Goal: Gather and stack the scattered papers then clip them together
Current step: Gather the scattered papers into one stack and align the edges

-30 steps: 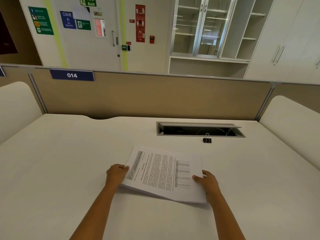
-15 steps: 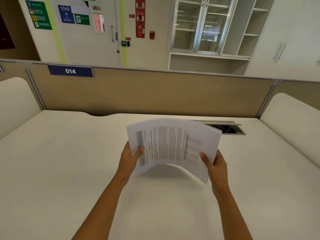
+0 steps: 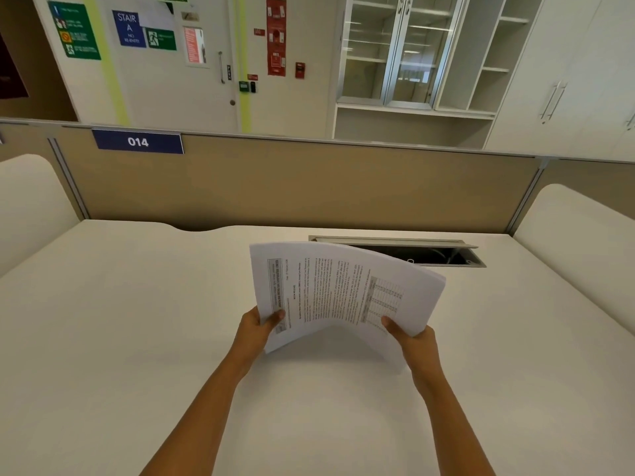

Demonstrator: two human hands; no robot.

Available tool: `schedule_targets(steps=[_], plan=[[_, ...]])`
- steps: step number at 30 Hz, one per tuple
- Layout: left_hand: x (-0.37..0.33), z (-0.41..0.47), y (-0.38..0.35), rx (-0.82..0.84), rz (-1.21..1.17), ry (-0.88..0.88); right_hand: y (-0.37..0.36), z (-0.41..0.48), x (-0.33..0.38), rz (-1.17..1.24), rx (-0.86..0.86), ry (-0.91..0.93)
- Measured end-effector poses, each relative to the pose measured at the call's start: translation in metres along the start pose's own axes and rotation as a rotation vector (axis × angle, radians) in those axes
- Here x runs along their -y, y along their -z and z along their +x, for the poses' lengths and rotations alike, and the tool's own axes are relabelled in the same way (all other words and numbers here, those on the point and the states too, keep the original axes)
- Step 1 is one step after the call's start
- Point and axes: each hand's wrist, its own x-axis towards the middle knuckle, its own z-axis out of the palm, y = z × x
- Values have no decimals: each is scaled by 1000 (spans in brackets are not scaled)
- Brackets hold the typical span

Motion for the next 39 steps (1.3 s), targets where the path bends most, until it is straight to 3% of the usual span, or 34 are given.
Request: schedule_targets(steps=[6, 10, 16, 20, 24, 30, 35, 39], plan=[[-15, 17, 20, -21, 153, 69, 5, 6, 6, 37, 28, -50], [-34, 28, 34, -4, -52, 216, 12, 1, 6, 162, 95, -197], [-38, 19, 14, -109, -571, 290, -13, -20, 1, 478, -20, -337], [-36, -3, -32, -26, -612, 280, -54, -41, 0, 721, -20, -399], [-31, -19, -60, -16, -630, 294, -82, -59, 0, 764, -106, -513], [-31, -16, -54, -68, -656, 227, -83, -60, -1, 779, -186, -394], [-41, -9, -34, -36, -533, 152, -54, -43, 8, 742, -170, -249], [-50, -4, -11, 29, -380, 86, -12, -23, 21, 464, 45, -128]])
